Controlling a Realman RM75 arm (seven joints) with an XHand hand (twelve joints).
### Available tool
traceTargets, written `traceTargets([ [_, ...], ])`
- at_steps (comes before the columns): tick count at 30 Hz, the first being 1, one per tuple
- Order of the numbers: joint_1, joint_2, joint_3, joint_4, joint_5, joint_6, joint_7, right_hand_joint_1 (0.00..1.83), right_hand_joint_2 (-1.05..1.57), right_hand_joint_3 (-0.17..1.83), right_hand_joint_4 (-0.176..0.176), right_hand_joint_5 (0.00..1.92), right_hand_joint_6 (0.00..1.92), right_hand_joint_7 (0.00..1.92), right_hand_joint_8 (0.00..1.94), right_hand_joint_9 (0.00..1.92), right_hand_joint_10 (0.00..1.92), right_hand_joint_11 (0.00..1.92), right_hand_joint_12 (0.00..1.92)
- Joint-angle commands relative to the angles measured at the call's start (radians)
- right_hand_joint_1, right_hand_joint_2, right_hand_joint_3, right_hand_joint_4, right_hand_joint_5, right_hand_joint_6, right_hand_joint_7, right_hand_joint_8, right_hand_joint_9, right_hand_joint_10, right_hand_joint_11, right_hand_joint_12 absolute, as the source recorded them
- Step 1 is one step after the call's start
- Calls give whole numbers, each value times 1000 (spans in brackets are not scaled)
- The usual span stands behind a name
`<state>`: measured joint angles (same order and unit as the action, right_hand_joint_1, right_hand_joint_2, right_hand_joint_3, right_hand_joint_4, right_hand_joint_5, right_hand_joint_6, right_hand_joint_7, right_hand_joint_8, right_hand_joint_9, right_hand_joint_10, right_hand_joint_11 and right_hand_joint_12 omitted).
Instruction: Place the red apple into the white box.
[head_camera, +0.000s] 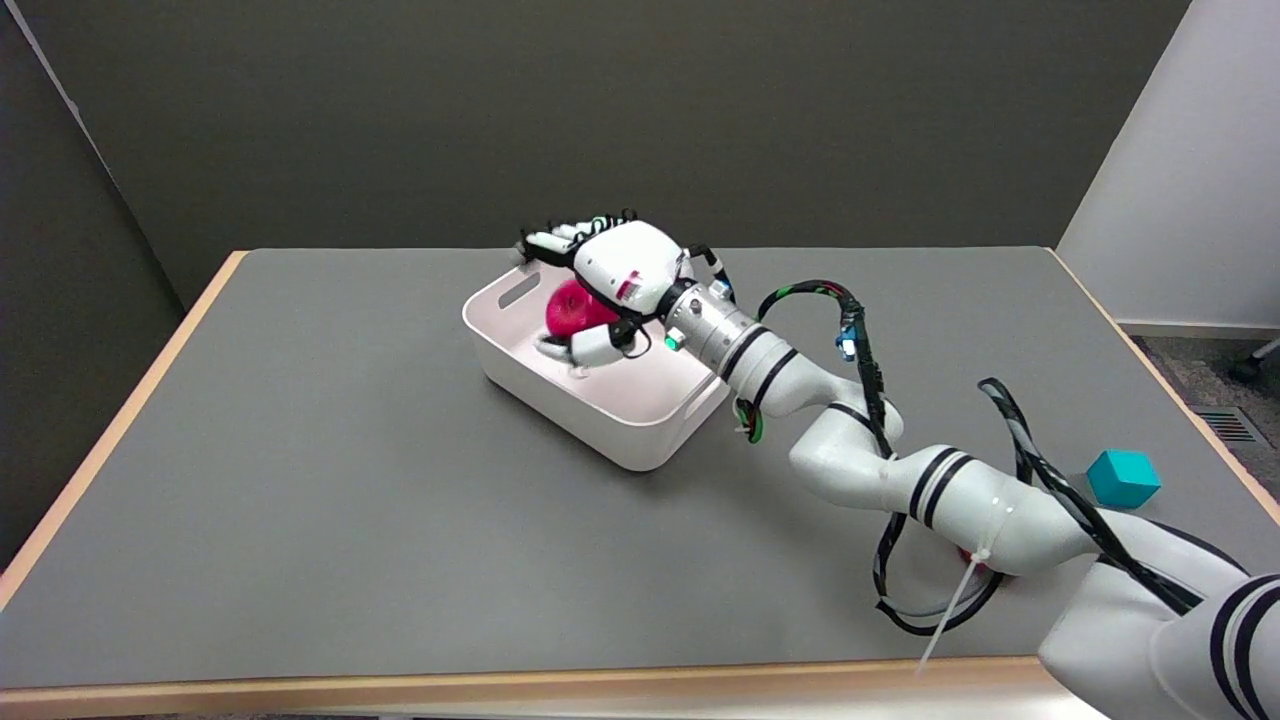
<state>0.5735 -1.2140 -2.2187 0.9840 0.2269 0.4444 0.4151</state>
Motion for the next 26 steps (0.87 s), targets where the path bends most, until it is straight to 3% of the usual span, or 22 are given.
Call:
traceTargets([
  [1, -53, 18, 51, 105, 80, -110, -73, 192, 601, 973, 123, 23, 232, 11, 127, 123, 555, 225, 1298],
  [4, -78, 46, 67, 170, 97, -110, -74, 191, 601, 1020, 136, 36, 160, -1, 22, 47, 548, 201, 1160],
  [8, -130, 80, 136, 276, 97, -87, -115, 113, 565, 978, 128, 38, 198, -1, 1, 35, 504, 157, 1225],
  [13, -285, 117, 373, 430, 155, -63, -222, 121, 574, 974, 132, 42, 247, -1, 51, 43, 492, 134, 1197],
  [16, -389, 135, 511, 492, 343, -26, -236, 117, 583, 1000, 133, 48, 284, 14, 149, 53, 521, 147, 1145],
  [19, -459, 198, 619, 559, 521, -27, -270, 128, 621, 1005, 125, 86, 383, 107, 125, 77, 508, 140, 1141],
  [21, -512, 281, 677, 605, 631, -30, -348, 150, 679, 950, 131, 123, 382, 87, 236, 96, 479, 119, 1179],
  [26, -617, 427, 727, 632, 868, 32, -454, 167, 680, 964, 129, 165, 425, 158, 254, 123, 501, 113, 1199],
])
